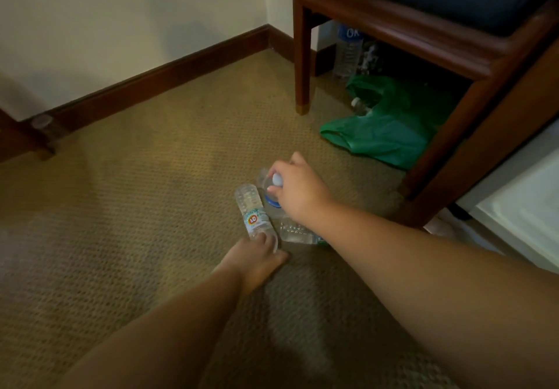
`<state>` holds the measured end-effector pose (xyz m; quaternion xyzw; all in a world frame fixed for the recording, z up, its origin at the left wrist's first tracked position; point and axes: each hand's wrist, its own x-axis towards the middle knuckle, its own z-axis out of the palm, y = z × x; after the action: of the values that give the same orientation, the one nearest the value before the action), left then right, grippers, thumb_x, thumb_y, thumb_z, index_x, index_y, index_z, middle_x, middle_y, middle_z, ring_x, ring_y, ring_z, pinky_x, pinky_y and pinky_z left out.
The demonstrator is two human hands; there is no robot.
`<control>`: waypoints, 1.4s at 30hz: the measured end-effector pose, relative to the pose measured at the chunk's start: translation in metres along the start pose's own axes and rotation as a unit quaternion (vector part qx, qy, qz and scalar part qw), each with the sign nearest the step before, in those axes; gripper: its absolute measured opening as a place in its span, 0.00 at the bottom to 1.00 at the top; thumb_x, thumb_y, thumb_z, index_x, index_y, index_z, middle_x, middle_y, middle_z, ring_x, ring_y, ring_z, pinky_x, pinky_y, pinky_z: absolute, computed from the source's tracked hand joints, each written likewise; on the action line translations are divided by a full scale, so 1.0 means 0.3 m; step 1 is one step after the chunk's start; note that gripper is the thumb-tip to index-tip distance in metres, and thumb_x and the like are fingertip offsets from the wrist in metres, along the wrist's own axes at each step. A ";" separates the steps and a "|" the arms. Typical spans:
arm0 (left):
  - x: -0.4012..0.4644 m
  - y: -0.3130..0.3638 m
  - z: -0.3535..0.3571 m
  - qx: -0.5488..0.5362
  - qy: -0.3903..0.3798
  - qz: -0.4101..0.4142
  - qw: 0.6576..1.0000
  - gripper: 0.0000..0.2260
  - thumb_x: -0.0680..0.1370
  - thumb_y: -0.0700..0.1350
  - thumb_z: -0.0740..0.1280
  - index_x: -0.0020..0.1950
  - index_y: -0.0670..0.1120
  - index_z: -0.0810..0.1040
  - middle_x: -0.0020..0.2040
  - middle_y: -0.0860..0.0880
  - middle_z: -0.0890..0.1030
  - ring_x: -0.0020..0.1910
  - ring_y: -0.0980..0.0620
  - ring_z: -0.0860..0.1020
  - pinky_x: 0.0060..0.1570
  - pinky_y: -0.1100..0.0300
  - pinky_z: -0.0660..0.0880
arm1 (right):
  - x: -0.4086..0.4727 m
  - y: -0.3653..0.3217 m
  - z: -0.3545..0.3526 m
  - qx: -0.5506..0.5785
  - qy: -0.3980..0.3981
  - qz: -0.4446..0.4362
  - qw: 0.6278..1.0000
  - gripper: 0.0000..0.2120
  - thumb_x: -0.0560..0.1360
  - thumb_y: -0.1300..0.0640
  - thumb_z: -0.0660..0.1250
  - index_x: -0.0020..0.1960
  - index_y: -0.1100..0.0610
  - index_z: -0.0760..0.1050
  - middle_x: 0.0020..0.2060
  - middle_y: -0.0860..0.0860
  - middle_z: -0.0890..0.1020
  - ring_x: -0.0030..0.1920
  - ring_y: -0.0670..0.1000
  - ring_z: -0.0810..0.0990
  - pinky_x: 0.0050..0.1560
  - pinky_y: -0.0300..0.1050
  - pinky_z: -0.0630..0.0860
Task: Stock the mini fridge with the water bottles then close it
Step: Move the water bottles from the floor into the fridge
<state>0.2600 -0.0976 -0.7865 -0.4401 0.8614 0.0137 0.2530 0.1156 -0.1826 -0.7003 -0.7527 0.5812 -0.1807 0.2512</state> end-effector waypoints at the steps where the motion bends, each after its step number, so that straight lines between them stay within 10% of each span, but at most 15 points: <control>1: -0.008 -0.005 -0.024 0.040 -0.008 0.019 0.999 0.19 0.86 0.51 0.53 0.77 0.53 0.63 0.66 0.37 0.72 0.64 0.36 0.73 0.51 0.43 0.77 | -0.018 -0.003 -0.019 0.007 0.016 0.000 1.000 0.07 0.80 0.54 0.71 0.57 0.52 0.77 0.58 0.51 0.69 0.49 0.56 0.78 0.56 0.56 0.79; 4: -0.043 -0.059 -0.108 0.100 0.066 0.083 0.989 0.30 0.80 0.51 0.38 0.73 0.48 0.70 0.62 0.38 0.77 0.59 0.37 0.78 0.45 0.46 0.77 | -0.076 -0.015 -0.122 0.044 0.086 -0.011 0.995 0.10 0.81 0.51 0.69 0.60 0.53 0.77 0.57 0.50 0.70 0.48 0.54 0.78 0.53 0.56 0.79; 8: -0.084 -0.210 -0.314 0.091 0.152 0.144 0.974 0.17 0.80 0.51 0.54 0.53 0.47 0.81 0.48 0.45 0.82 0.44 0.46 0.81 0.34 0.54 0.78 | -0.187 -0.053 -0.340 0.059 0.210 -0.050 0.975 0.13 0.80 0.45 0.69 0.61 0.51 0.78 0.51 0.45 0.70 0.43 0.49 0.76 0.46 0.50 0.76; 12: -0.116 -0.333 -0.502 -0.019 0.175 0.162 0.971 0.21 0.85 0.65 0.45 0.66 0.57 0.70 0.61 0.55 0.76 0.55 0.62 0.71 0.60 0.62 0.73 | -0.368 -0.082 -0.591 0.049 0.322 -0.067 0.943 0.15 0.80 0.44 0.69 0.63 0.49 0.78 0.52 0.44 0.75 0.44 0.44 0.77 0.44 0.44 0.76; 25: -0.249 0.112 -1.163 -0.251 0.397 0.251 0.846 0.08 0.82 0.63 0.62 0.56 0.61 0.72 0.46 0.64 0.74 0.41 0.61 0.78 0.37 0.68 0.71 | -0.878 0.199 -1.000 -0.090 0.486 0.123 0.861 0.16 0.79 0.44 0.71 0.63 0.51 0.82 0.48 0.43 0.80 0.42 0.43 0.78 0.45 0.41 0.76; 34: -0.185 0.421 -1.358 -0.246 0.400 0.220 0.855 0.11 0.79 0.62 0.61 0.57 0.60 0.71 0.49 0.63 0.70 0.43 0.62 0.75 0.34 0.69 0.68 | -0.801 0.431 -1.109 -0.146 0.453 0.221 0.851 0.15 0.79 0.49 0.71 0.62 0.55 0.81 0.53 0.52 0.83 0.49 0.58 0.82 0.46 0.50 0.76; 42: -0.022 0.513 -1.374 -0.263 0.356 0.215 0.871 0.11 0.84 0.53 0.65 0.64 0.50 0.74 0.56 0.54 0.72 0.53 0.56 0.73 0.55 0.58 0.76 | -0.674 0.549 -1.222 -0.322 0.357 0.228 0.847 0.11 0.79 0.50 0.68 0.52 0.58 0.81 0.47 0.55 0.84 0.57 0.60 0.75 0.56 0.52 0.72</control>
<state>-0.0292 -0.1000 -0.4549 -0.2695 0.9310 0.1359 -0.2052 -0.2729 -0.0817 -0.4967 -0.5209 0.8116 -0.1778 -0.1959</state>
